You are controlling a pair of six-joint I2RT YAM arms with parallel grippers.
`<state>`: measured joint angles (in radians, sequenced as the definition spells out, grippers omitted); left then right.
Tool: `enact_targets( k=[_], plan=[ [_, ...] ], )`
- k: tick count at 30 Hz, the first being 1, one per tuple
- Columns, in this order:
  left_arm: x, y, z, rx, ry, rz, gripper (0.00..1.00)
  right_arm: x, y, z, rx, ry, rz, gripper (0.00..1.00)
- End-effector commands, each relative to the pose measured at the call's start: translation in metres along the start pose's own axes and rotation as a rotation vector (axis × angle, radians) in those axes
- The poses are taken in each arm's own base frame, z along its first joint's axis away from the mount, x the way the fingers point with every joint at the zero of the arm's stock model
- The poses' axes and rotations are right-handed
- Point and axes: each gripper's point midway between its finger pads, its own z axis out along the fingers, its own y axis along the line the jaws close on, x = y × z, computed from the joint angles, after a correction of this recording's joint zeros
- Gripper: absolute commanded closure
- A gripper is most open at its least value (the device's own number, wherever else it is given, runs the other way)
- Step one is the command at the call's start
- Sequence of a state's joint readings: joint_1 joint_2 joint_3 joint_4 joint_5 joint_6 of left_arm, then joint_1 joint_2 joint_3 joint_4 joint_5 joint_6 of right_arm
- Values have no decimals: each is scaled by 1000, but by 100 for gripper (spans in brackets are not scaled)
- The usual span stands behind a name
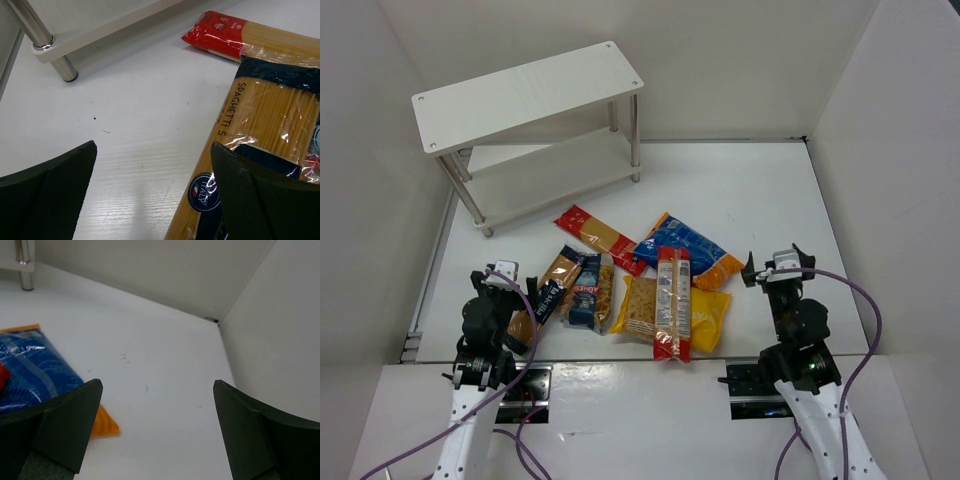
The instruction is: Place and organize the pasta boxes and bags onto the shelf
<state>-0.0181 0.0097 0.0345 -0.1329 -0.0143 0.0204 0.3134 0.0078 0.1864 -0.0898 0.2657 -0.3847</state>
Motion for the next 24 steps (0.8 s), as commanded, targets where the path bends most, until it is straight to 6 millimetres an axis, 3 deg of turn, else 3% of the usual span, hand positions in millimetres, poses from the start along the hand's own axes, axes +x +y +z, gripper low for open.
enact_targets(
  k=[1, 6, 7, 8, 9, 11, 12, 14, 16, 17, 18, 22, 24],
  plan=[
    [-24, 1, 0, -6, -142, -5, 0, -65, -45, -18, 144, -186, -51, 0],
    [-24, 1, 0, -6, -142, -5, 0, -107, -60, -30, 152, -264, -77, 0],
    [-24, 1, 0, -6, -142, -5, 0, -124, -66, -35, 155, -278, -55, 0],
    [-24, 1, 0, -6, -142, -5, 0, -114, -60, -23, 127, -196, -23, 0],
    [-24, 1, 0, -6, -142, -5, 0, -126, -65, -24, 131, -187, 6, 0],
    [-24, 1, 0, -6, -142, -5, 0, -116, -57, -12, 97, -88, 74, 0],
    [-24, 1, 0, -6, -142, -5, 0, -127, -62, -15, 106, -87, 114, 0],
    [-24, 1, 0, -6, -142, -5, 0, -122, -51, -5, 52, 8, 154, 0],
    [-24, 1, 0, -6, -142, -5, 0, -133, -57, -3, 61, 71, 202, 0],
    [-24, 1, 0, -6, -142, -5, 0, -125, -53, 10, 53, 152, 198, 0],
    [-24, 1, 0, -6, -142, -5, 0, -137, -53, 9, 22, 175, 202, 0],
    [-25, -3, 0, 18, -144, 5, 0, -144, -49, 23, -15, 240, 201, 0],
    [-56, -1, -10, 18, -212, 27, 0, -147, -50, 29, -23, 261, 201, 0]
  ],
)
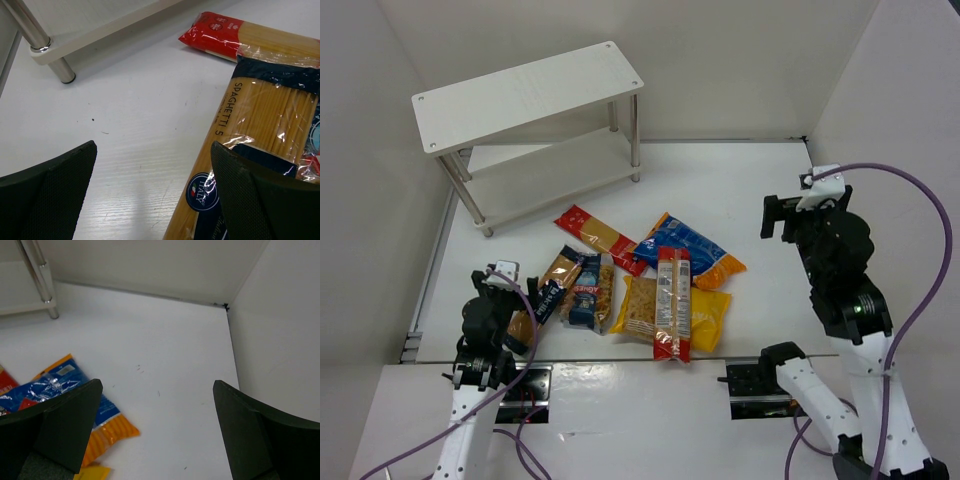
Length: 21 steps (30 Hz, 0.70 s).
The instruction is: Place and organize the pasta boxes and bags onto the shelf
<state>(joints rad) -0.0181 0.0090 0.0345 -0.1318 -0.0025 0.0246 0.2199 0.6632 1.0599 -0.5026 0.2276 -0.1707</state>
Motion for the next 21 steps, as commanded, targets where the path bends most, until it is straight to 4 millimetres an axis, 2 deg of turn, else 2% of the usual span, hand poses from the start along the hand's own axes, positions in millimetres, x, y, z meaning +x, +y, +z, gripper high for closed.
enact_targets(
  k=[1, 2, 3, 4, 6, 7, 10, 11, 12, 13, 14, 15, 16, 17, 18, 19, 20, 21],
  plan=[
    [-70, 13, -15, -62, -241, -1, 0, 5, 5, -5, -46, 87, 6, 0],
    [-86, 21, -21, -107, -281, -39, 0, 5, 6, -4, -60, 95, 7, 0],
    [-122, 30, -37, -146, -377, -73, 0, 4, 8, -3, -72, 103, 6, 0],
    [-140, 37, -46, -182, -426, -82, 0, 7, 10, -3, -85, 115, -10, 0],
    [-174, 40, -66, -185, -518, -95, 0, 5, 12, -2, -103, 113, -7, 0],
    [-206, 38, -87, -163, -607, -117, 0, 7, 15, -3, -117, 120, -7, 0],
    [-256, 37, -125, -144, -764, -111, 0, 2, 19, -4, -146, 105, -13, 0],
    [-287, 36, -150, -129, -862, -85, 0, -9, 17, -6, -142, 74, -9, 0],
    [-300, 36, -162, -133, -902, -44, 0, -4, 19, 1, -153, 98, -9, 0],
    [-311, 38, -162, -162, -897, 55, 0, -13, 18, 2, -153, 85, -6, 0],
    [-320, 30, -163, -133, -885, 155, 0, -12, 21, 4, -169, 101, -7, 0],
    [-345, 34, -185, -158, -922, 193, 0, -10, 21, 8, -184, 116, -1, 0],
    [-343, 43, -158, -184, -794, 188, 0, -8, 23, 17, -197, 152, 1, 0],
    [-350, 50, -152, -209, -742, 195, 0, -7, 25, 23, -203, 165, 19, 0],
    [-373, 63, -140, -256, -675, 180, 0, -3, 33, 30, -246, 198, 22, 0],
    [-363, 72, -122, -283, -541, 103, 0, 2, 38, 33, -268, 223, 25, 0],
    [-361, 88, -113, -355, -450, 54, 0, 5, 41, 36, -281, 235, 26, 0],
    [-348, 90, -69, -345, -281, 59, 0, 8, 45, 39, -301, 247, 29, 0]
  ],
)
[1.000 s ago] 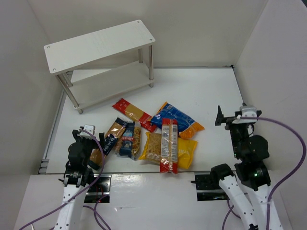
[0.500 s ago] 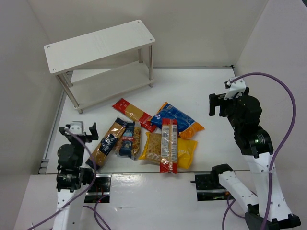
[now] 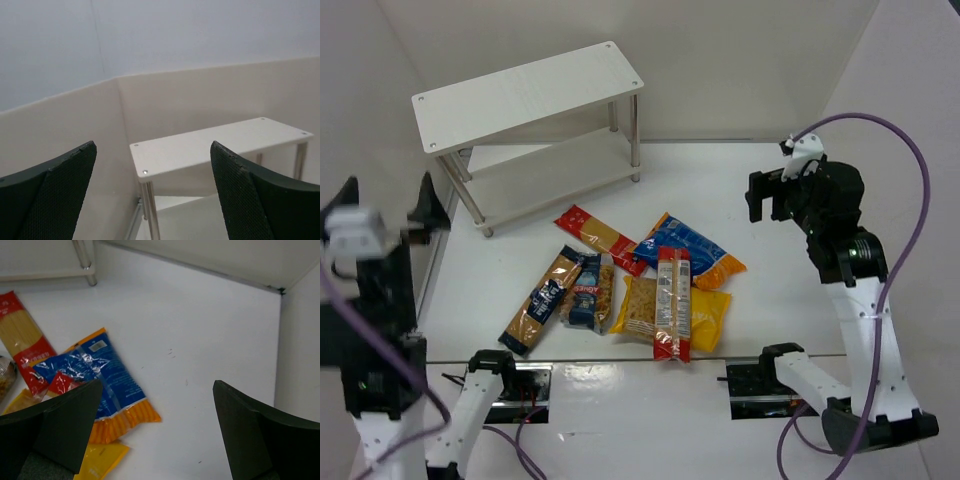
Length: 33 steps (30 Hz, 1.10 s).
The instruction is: Place and organize the pasta boxes and bags onto the shelf
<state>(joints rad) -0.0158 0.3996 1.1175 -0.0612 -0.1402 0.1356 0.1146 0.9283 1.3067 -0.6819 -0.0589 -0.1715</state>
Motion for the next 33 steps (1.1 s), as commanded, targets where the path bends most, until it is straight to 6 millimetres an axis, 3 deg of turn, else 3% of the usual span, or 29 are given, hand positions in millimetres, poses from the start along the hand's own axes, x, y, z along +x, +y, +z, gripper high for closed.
enact_targets(
  k=[1, 2, 3, 5, 7, 8, 11, 12, 16, 20, 25, 33],
  plan=[
    [104, 3, 30, -41, 564, 105, 0, 17, 19, 17, -107, 92, 23, 0],
    [120, -17, 32, 77, 640, 105, 0, 19, 19, 21, -109, 103, 24, 0],
    [157, -33, 26, 174, 792, 125, 0, 26, 23, 25, -120, 125, 23, 0],
    [190, -66, 13, 352, 874, 81, 0, 38, 27, 34, -133, 161, 24, 0],
    [205, -88, 7, 416, 851, -10, 0, 56, 32, 43, -162, 212, 22, 0],
    [227, -103, -11, 487, 893, -45, 0, 63, 33, 46, -165, 223, 13, 0],
    [246, -109, -21, 457, 900, -113, 0, 78, 36, 49, -184, 253, 6, 0],
    [259, -123, -37, 551, 914, -119, 0, 76, 36, 50, -183, 243, 5, 0],
    [271, -138, -68, 670, 889, -101, 0, 87, 35, 55, -178, 256, -13, 0],
    [260, -141, -80, 728, 811, -42, 0, 87, 38, 63, -183, 234, -19, 0],
    [324, -136, -91, 728, 1020, 73, 0, 97, 43, 79, -204, 265, 8, 0],
    [359, -140, -94, 691, 1055, 201, 0, 106, 51, 95, -239, 290, 20, 0]
  ],
)
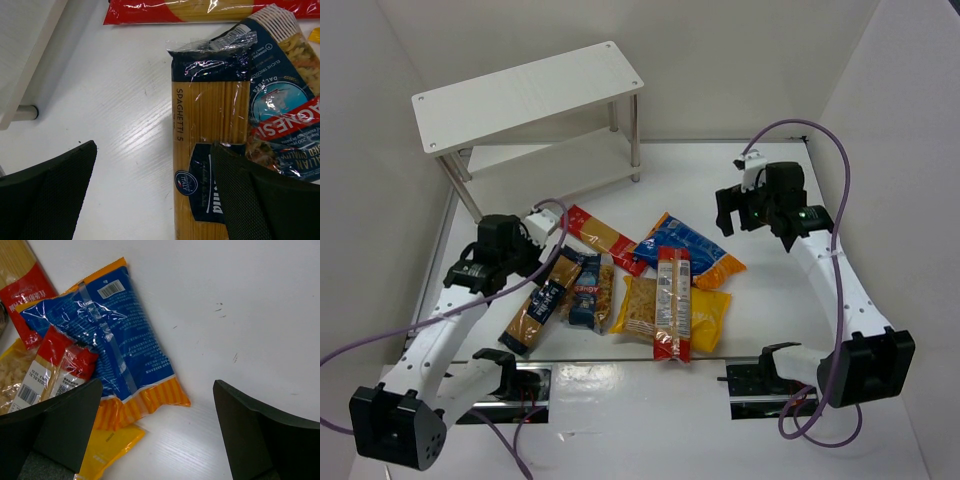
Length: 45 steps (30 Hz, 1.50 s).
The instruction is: Place and organize the pasta boxes and bags onto the shelf
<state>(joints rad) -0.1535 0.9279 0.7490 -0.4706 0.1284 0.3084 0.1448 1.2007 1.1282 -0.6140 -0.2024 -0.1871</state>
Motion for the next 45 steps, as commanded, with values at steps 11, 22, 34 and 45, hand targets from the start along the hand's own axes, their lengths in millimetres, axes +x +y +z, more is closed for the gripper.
enact_targets(
  k=[11, 22, 34, 45],
  plan=[
    [-2, -28, 44, 86, 35, 9, 0, -5, 0, 14, -1, -50, -7, 0],
    [-21, -43, 67, 198, 54, -49, 0, -2, 2, 14, 13, -44, -17, 0],
    [9, -63, 92, 292, 180, -71, 0, -1, 5, 17, 5, -35, -21, 0],
    [-18, -59, 91, 344, 164, -6, 100, 2, 3, 15, 24, -40, -22, 0]
  ],
)
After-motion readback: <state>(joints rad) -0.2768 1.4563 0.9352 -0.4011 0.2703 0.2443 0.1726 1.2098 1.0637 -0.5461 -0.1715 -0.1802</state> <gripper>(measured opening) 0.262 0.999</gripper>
